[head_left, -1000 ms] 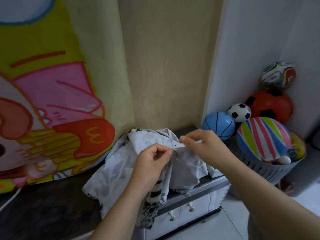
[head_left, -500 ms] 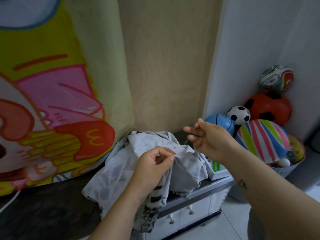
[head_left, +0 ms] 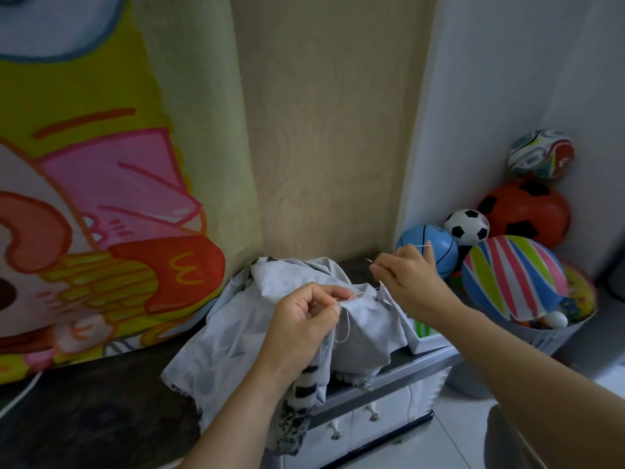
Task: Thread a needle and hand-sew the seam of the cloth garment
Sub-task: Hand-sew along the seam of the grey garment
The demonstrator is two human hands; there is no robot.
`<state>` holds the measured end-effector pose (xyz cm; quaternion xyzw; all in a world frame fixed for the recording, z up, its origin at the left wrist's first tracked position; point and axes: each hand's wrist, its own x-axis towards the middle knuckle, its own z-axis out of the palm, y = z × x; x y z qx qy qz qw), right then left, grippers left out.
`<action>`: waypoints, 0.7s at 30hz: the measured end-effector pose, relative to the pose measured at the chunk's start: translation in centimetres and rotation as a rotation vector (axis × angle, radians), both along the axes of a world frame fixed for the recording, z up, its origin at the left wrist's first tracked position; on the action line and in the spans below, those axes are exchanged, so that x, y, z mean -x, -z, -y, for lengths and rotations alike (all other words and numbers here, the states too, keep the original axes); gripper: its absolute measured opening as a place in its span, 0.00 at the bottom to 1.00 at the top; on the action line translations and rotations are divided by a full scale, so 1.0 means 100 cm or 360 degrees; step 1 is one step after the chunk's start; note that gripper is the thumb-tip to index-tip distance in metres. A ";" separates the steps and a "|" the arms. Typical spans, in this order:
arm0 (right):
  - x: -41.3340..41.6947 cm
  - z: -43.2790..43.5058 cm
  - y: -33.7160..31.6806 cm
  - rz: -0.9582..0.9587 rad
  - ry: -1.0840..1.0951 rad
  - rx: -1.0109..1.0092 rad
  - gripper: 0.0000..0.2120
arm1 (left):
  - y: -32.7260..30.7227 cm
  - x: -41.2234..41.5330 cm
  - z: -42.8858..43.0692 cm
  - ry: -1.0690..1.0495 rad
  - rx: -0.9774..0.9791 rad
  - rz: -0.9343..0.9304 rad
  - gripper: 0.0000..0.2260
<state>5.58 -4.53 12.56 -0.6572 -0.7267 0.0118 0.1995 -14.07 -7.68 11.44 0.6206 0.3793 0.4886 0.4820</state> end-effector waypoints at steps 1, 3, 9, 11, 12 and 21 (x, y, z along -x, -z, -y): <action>-0.004 -0.001 0.002 -0.0010 0.0083 0.0003 0.14 | 0.000 0.000 -0.001 -0.0008 0.0010 0.0018 0.14; -0.010 -0.002 0.005 -0.0121 0.0220 -0.0013 0.14 | 0.002 0.000 -0.001 -0.0022 0.0036 0.0040 0.13; 0.008 0.011 -0.018 -0.1162 0.0002 0.0145 0.17 | 0.007 0.001 -0.004 -0.0035 0.0054 -0.0048 0.11; 0.018 0.021 -0.024 -0.1215 -0.0178 0.0231 0.17 | 0.009 0.002 -0.005 -0.0040 0.0022 -0.0106 0.10; 0.022 0.025 -0.026 -0.1167 -0.0240 0.0281 0.17 | 0.009 0.002 -0.005 -0.0042 -0.0010 -0.0153 0.09; 0.019 0.026 -0.044 -0.0665 -0.0363 0.0617 0.17 | 0.007 0.010 -0.006 -0.0133 -0.0241 -0.0410 0.10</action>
